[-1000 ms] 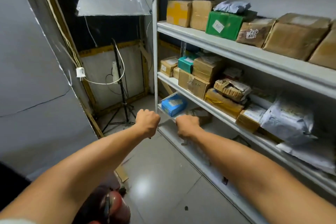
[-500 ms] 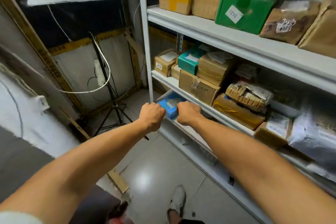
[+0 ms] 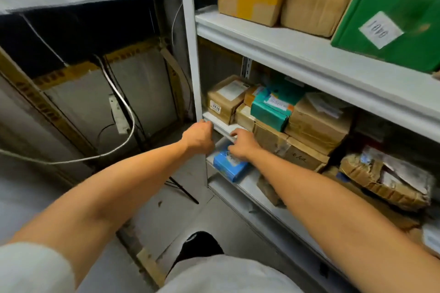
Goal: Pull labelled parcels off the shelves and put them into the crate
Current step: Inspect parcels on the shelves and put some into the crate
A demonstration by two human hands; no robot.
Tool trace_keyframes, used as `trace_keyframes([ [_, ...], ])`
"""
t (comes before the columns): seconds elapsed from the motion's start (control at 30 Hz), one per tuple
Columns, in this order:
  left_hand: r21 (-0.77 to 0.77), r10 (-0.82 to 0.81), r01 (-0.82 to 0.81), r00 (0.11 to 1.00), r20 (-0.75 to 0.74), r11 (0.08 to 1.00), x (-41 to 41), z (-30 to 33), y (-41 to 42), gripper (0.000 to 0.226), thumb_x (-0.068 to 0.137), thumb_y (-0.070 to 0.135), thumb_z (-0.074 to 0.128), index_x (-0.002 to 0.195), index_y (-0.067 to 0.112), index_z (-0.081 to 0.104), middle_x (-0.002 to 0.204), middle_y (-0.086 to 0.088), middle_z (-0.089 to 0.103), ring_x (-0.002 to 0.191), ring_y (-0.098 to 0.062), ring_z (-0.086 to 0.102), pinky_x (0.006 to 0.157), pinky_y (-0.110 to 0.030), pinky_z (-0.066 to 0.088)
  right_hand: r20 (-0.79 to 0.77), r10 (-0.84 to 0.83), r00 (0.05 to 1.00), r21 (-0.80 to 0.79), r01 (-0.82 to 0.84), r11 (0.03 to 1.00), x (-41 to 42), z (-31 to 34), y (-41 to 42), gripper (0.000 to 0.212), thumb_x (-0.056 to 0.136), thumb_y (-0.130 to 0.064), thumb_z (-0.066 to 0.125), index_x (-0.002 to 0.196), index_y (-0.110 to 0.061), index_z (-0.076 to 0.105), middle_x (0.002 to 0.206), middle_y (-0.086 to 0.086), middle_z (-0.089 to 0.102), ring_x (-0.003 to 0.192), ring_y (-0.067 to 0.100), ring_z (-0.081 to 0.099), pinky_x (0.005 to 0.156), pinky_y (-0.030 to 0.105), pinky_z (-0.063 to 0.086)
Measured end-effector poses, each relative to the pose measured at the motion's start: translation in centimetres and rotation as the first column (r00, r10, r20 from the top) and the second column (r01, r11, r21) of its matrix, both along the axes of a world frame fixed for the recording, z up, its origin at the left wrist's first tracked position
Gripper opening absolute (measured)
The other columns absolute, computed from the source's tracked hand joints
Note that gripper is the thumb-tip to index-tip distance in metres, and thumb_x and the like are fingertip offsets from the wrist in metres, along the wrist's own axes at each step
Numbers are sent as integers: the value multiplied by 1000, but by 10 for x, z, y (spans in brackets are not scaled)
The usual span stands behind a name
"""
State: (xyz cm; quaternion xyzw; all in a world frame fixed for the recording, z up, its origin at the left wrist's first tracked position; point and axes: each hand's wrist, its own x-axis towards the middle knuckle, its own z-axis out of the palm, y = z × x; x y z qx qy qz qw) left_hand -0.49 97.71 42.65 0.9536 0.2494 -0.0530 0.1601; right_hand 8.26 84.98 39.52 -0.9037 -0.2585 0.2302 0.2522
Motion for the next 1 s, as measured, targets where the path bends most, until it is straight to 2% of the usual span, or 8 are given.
trace_keyframes([
  [0.1,-76,-87,95,991,104,993,45,-3,40,60,80,15,72,136,12,51,136,-10,48,125,-28,51,107,-40,46,-212,-177,961,130,207,970,18,-4,41,66,92,-9,65,151,-18,38,139,10,56,123,28,56,101,36,48],
  [0.27,-105,-199,219,964,175,970,110,-4,92,66,82,15,72,142,13,46,148,-13,34,133,-30,40,112,-37,39,-325,-403,855,176,474,863,38,-15,100,85,90,-12,66,160,-25,19,158,9,38,143,31,40,117,44,37],
  [0.37,-49,-276,280,958,77,959,138,-4,108,68,82,21,71,144,14,43,149,-17,33,136,-37,36,115,-43,38,-406,-482,777,175,583,793,41,-15,117,83,88,-9,65,158,-26,24,153,9,45,137,31,46,113,43,40],
  [0.47,-9,-255,255,963,-84,967,158,-5,115,64,88,30,68,144,15,40,148,-19,35,136,-41,36,115,-49,34,-452,-502,737,164,622,766,47,-21,127,84,87,-10,65,158,-28,23,152,8,46,132,31,50,109,45,47],
  [0.57,-109,-240,227,963,-120,968,169,-3,119,56,92,33,66,139,12,44,137,-16,50,125,-36,51,109,-49,42,-513,-506,693,156,655,739,50,-16,129,88,90,-6,62,161,-31,16,156,8,40,131,31,50,104,47,51],
  [0.77,-157,-128,118,990,-53,981,183,1,117,75,83,38,78,141,9,39,135,-17,54,128,-37,50,106,-46,42,-596,-500,629,190,715,673,50,-8,131,85,92,-6,64,160,-26,18,153,8,42,126,29,54,101,43,54],
  [0.87,-183,-83,69,994,-67,981,185,7,117,78,80,38,81,140,10,41,134,-16,53,128,-36,48,108,-46,39,-609,-509,608,224,748,625,50,-5,129,70,96,-12,62,157,-26,30,144,6,51,120,26,56,100,41,54],
  [1.0,-239,-31,26,999,-20,971,188,21,117,51,89,26,73,131,9,50,128,-13,58,122,-31,55,100,-36,46,-593,-534,603,276,775,569,49,0,129,61,94,-19,65,150,-24,43,140,4,57,124,26,54,109,46,46],
])
